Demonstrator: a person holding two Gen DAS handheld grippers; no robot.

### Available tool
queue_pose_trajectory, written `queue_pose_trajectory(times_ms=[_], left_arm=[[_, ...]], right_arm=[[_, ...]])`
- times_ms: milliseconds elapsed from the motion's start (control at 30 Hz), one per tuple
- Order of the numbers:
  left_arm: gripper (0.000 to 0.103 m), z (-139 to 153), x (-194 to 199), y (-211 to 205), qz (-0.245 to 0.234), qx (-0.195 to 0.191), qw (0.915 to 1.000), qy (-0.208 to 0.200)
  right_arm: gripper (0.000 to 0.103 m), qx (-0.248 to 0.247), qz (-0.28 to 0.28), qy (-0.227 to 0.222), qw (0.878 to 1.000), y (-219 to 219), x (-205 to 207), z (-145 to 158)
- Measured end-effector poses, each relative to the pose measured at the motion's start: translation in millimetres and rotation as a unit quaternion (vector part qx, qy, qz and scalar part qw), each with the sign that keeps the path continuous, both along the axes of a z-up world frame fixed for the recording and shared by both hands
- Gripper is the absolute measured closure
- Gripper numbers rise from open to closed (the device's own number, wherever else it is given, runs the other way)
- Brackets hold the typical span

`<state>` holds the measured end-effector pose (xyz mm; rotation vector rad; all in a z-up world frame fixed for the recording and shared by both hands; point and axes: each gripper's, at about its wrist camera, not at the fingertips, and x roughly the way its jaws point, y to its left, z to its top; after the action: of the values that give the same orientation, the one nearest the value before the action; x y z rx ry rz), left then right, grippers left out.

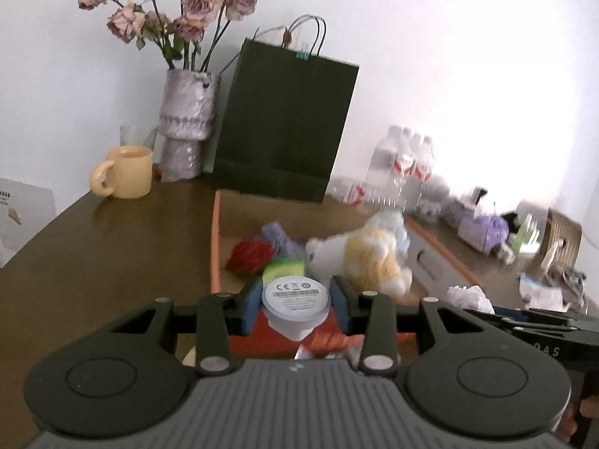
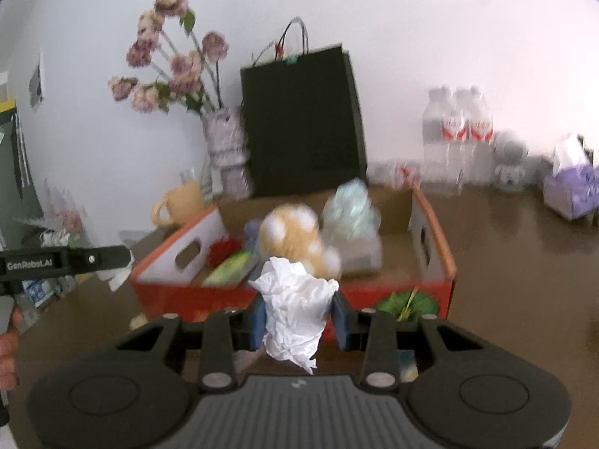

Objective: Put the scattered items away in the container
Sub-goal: 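Carry the white lid into the box with the left tool while the right carries the tissue, then open the left tool over the box while the right tool releases the tissue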

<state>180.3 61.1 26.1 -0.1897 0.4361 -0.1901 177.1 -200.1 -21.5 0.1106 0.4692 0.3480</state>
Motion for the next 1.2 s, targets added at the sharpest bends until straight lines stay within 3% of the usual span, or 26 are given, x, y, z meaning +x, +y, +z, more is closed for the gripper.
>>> queue_pose_trajectory(times_ms=[233,433,600,933,1033,1100,1200], left_arm=[[0.063,4.3,51.4,-18.1,0.014,-0.013,0.9998,-0.006],[0.063,-16.9,85.2,-40.3,0.053,0.031,0.9981,0.005],[0.063,-39.4,97.0,-48.0,0.075,0.054,0.9956,0.018],[0.062,-57.6,99.0,-53.5,0.056,0.059,0.9959,0.039],[0.053,-57.1,97.4,-52.1,0.051,0.049,0.9968,0.037],[0.04,-56.1,96.3,-52.4,0.052,0.05,0.9968,0.034],[0.038,-54.5,91.5,-53.0,0.051,0.053,0.9971,0.021]], right_arm=[[0.068,-0.018,-0.027,-0.025,0.999,-6.4,58.7,21.9],[0.068,-0.036,-0.039,0.013,0.999,-4.9,104.6,-3.7],[0.068,-0.052,-0.035,0.041,0.997,-4.9,111.7,-22.7],[0.066,-0.052,-0.026,0.062,0.996,-1.9,113.8,-34.5],[0.062,-0.049,-0.021,0.064,0.997,-1.9,114.6,-35.0],[0.058,-0.042,-0.018,0.065,0.997,-2.8,114.1,-34.5],[0.048,-0.029,-0.009,0.061,0.998,-4.2,110.4,-31.8]])
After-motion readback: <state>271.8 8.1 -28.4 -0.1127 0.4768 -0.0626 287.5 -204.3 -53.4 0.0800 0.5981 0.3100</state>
